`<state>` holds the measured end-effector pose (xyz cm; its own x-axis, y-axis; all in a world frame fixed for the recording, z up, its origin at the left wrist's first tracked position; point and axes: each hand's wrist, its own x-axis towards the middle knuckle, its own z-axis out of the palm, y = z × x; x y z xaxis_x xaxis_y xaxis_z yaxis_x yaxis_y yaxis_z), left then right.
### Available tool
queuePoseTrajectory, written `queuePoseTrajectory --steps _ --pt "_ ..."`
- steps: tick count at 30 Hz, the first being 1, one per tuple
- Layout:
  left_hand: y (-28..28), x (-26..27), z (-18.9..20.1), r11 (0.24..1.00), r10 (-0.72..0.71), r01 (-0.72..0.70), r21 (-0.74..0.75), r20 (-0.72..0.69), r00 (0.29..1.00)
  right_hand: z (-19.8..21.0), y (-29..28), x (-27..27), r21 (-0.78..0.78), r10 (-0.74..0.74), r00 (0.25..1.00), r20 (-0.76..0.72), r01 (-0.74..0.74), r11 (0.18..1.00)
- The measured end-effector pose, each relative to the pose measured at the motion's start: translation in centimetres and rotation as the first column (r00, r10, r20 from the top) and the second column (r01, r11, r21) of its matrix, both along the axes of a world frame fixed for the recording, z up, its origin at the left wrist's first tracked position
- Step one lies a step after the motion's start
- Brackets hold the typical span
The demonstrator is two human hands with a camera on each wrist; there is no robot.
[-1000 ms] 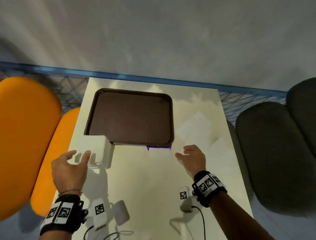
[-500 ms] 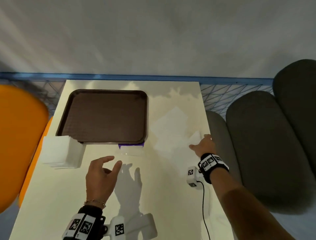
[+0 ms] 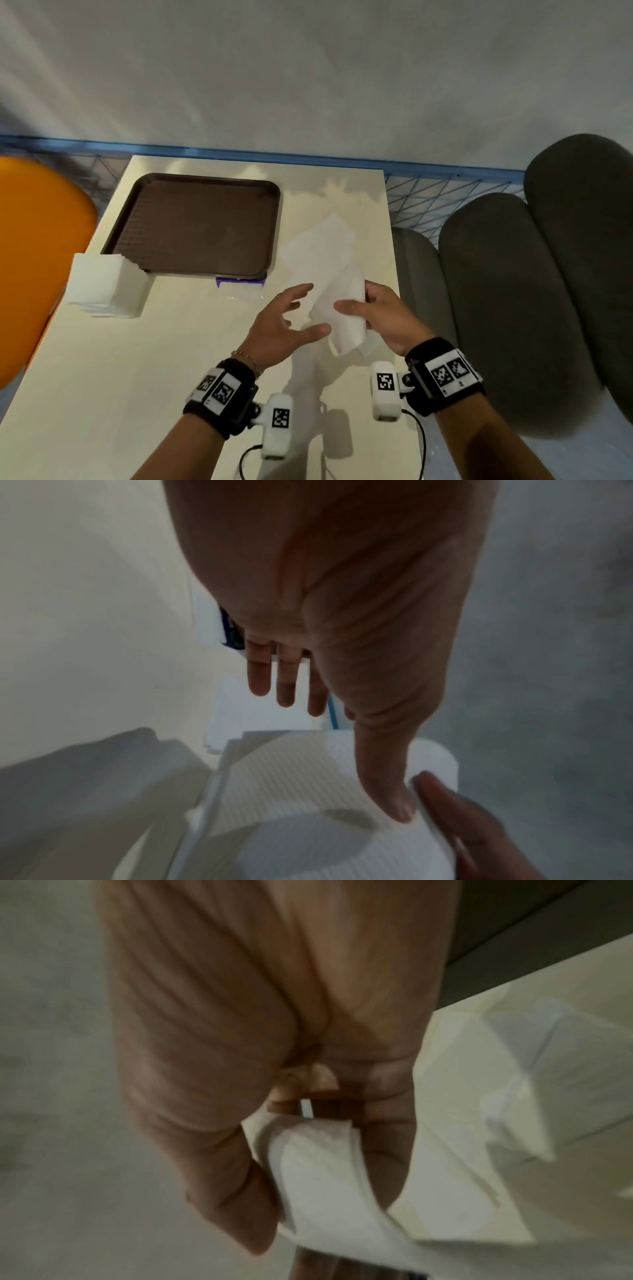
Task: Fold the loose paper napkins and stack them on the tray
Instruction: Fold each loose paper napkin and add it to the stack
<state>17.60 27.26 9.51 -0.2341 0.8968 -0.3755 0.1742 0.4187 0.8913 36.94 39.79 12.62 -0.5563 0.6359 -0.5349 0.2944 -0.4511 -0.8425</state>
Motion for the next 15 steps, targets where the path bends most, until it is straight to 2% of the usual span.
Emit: queuePoseTrajectory --steps 3,5,7,10,12,15 --pt "0.6 0.9 1.5 0.996 -0.054 0.058 0.074 -0.056 0.997 2.0 -0.6 0.4 -0.015 0.112 0.992 -0.061 -0.113 0.994" --pt "0.2 1.0 2.3 0.996 0.005 -0.006 0.092 0.015 1.000 2.5 -0.7 0.4 0.020 0.132 0.989 -0.067 -0.131 0.991" --pt "-0.7 0.9 2.5 0.994 0.063 -0.073 0.079 0.123 0.990 2.1 -0.5 0.5 0.075 0.105 0.994 -0.038 -0.102 0.992" --pt "-2.7 0.5 1.9 0.988 0.150 -0.152 0.002 0.146 0.978 0.2 -0.6 0.2 0.172 0.024 0.998 0.060 -0.034 0.984" --pt "-4.0 0.2 0.9 0.978 0.205 -0.202 -0.043 0.077 0.976 -1.5 -1.3 -0.3 0.232 -0.026 0.994 0.108 0.000 0.973" --pt "-6.0 0.1 -0.7 0.948 0.301 -0.311 -0.063 -0.133 0.944 -3.8 -2.9 -1.6 0.313 -0.042 0.988 0.151 -0.008 0.950"
